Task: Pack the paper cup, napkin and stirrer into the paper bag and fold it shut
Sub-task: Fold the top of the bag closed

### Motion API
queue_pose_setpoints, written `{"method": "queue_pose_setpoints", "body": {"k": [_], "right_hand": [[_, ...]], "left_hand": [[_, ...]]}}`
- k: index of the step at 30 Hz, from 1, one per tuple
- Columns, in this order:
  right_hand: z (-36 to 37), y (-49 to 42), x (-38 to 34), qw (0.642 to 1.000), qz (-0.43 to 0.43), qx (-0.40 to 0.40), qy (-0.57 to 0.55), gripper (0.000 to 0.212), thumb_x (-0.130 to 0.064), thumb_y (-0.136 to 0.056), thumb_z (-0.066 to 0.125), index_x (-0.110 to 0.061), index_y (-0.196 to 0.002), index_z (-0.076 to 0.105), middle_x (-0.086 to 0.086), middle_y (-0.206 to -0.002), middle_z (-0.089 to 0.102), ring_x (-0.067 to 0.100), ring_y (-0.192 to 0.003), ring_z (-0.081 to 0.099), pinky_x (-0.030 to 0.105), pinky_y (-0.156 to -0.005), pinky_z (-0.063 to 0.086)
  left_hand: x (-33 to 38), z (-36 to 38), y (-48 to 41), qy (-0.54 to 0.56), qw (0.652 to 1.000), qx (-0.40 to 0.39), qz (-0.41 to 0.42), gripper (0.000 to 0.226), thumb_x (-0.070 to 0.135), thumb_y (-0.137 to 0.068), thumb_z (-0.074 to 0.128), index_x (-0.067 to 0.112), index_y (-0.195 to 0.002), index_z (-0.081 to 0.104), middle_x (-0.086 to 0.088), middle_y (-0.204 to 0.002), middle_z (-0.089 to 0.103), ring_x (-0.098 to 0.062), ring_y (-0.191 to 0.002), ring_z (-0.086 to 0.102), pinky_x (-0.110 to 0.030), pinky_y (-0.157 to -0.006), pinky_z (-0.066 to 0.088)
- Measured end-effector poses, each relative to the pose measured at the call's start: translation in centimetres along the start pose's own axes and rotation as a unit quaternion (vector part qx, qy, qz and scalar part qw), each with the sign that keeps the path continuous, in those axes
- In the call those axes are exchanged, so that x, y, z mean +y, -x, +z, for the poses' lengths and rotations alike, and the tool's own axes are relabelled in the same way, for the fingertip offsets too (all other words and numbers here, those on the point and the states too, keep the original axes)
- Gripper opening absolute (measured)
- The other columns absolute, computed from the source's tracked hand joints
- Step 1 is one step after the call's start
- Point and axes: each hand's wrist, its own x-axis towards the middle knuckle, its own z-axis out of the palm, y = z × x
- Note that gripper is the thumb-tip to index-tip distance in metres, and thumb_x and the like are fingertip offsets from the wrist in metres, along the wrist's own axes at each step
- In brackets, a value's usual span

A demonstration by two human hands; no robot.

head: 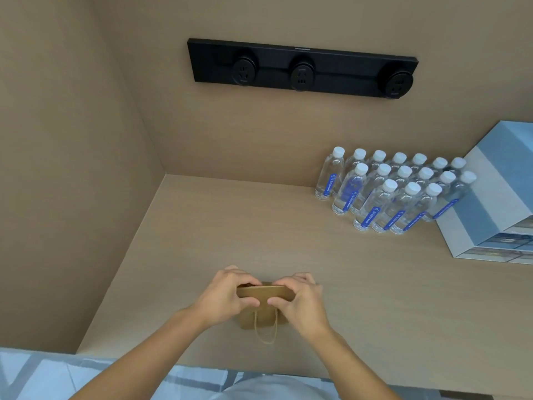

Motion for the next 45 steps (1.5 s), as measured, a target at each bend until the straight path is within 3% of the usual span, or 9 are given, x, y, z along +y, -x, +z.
{"method": "queue_pose_setpoints", "body": {"k": [3, 9, 19, 23, 27, 31, 36, 40, 45], "right_hand": [[-0.9, -0.5, 0.4, 0.994, 0.053, -0.025, -0.092, 0.014, -0.024, -0.067, 0.085, -0.032, -0.072, 0.076, -0.019, -0.067, 0.07, 0.003, -0.071, 0.064, 0.007, -0.066, 0.045], [-1.8, 0.0, 1.6, 0.986, 0.086, -0.009, -0.142, 0.031, -0.015, -0.071, 0.084, -0.038, -0.056, 0.071, -0.02, -0.061, 0.073, -0.006, -0.058, 0.063, 0.007, -0.062, 0.046], [-1.6, -0.2, 1.8, 0.985, 0.08, -0.023, -0.149, 0.012, -0.007, -0.079, 0.078, -0.013, -0.09, 0.081, -0.025, -0.067, 0.073, -0.01, -0.07, 0.069, 0.003, -0.071, 0.049], [-1.7, -0.4, 1.9, 0.986, 0.078, -0.017, -0.145, 0.013, -0.007, -0.08, 0.077, -0.01, -0.092, 0.081, -0.003, -0.087, 0.08, -0.008, -0.072, 0.069, 0.003, -0.073, 0.048], [-1.4, -0.2, 2.3, 0.988, 0.067, -0.008, -0.138, 0.016, -0.007, -0.08, 0.077, -0.01, -0.095, 0.08, 0.001, -0.094, 0.079, -0.02, -0.074, 0.065, -0.002, -0.076, 0.045], [-1.3, -0.1, 2.3, 0.99, 0.055, -0.012, -0.129, 0.016, -0.008, -0.081, 0.076, -0.011, -0.096, 0.08, 0.0, -0.097, 0.079, -0.022, -0.077, 0.064, -0.004, -0.079, 0.043], [-1.7, 0.0, 1.9, 0.99, 0.042, -0.011, -0.13, 0.015, -0.007, -0.081, 0.076, -0.014, -0.094, 0.08, -0.005, -0.092, 0.079, -0.017, -0.077, 0.067, 0.001, -0.078, 0.046], [-2.2, -0.3, 1.6, 0.994, 0.048, -0.032, -0.092, 0.008, -0.015, -0.079, 0.077, -0.02, -0.084, 0.081, -0.003, -0.076, 0.079, 0.0, -0.065, 0.066, 0.022, -0.073, 0.053], [-3.0, -1.9, -0.2, 0.987, -0.038, -0.098, 0.121, 0.028, -0.044, -0.084, 0.064, -0.017, -0.089, 0.073, 0.006, -0.073, 0.07, 0.02, -0.071, 0.058, 0.027, -0.066, 0.041]], "left_hand": [[-1.1, -0.6, -0.2, 0.003, 1.0, -0.01, -0.016, 0.027, 0.034, -0.074, 0.085, 0.025, -0.1, 0.081, 0.01, -0.096, 0.078, -0.008, -0.095, 0.057, -0.014, -0.085, 0.041], [-1.9, -1.3, 0.1, 0.067, 0.99, 0.073, -0.098, 0.015, 0.028, -0.07, 0.089, 0.023, -0.084, 0.084, 0.015, -0.076, 0.068, 0.015, -0.071, 0.056, -0.003, -0.065, 0.036], [-2.3, -1.1, 0.5, 0.082, 0.985, 0.092, -0.118, 0.014, 0.025, -0.072, 0.088, 0.021, -0.086, 0.084, 0.013, -0.071, 0.067, 0.014, -0.072, 0.058, -0.001, -0.067, 0.038], [-2.1, -1.3, 0.4, 0.074, 0.987, 0.089, -0.113, 0.014, 0.026, -0.073, 0.087, 0.022, -0.086, 0.084, 0.018, -0.068, 0.066, 0.014, -0.073, 0.058, 0.0, -0.068, 0.036], [-2.1, -1.6, 0.5, 0.05, 0.992, 0.064, -0.098, 0.012, 0.03, -0.076, 0.085, 0.026, -0.087, 0.084, 0.025, -0.067, 0.062, 0.018, -0.075, 0.056, 0.003, -0.07, 0.035], [-2.3, -1.3, 0.9, 0.024, 0.996, 0.068, -0.055, 0.01, 0.03, -0.08, 0.081, 0.025, -0.089, 0.084, 0.03, -0.068, 0.059, 0.008, -0.075, 0.054, -0.012, -0.08, 0.043], [-2.5, -1.1, 0.8, -0.011, 0.996, 0.08, -0.041, 0.019, 0.033, -0.084, 0.077, 0.022, -0.097, 0.083, 0.012, -0.085, 0.075, -0.01, -0.094, 0.06, -0.027, -0.088, 0.05], [-1.6, -1.6, 0.2, -0.12, 0.991, 0.056, 0.006, 0.025, 0.043, -0.086, 0.069, 0.029, -0.104, 0.08, 0.013, -0.102, 0.078, -0.013, -0.102, 0.058, -0.024, -0.084, 0.049], [1.2, -0.6, -1.0, -0.174, 0.982, 0.033, 0.063, 0.029, 0.049, -0.09, 0.057, 0.035, -0.108, 0.074, 0.013, -0.101, 0.076, -0.013, -0.098, 0.054, -0.02, -0.08, 0.041]]}}
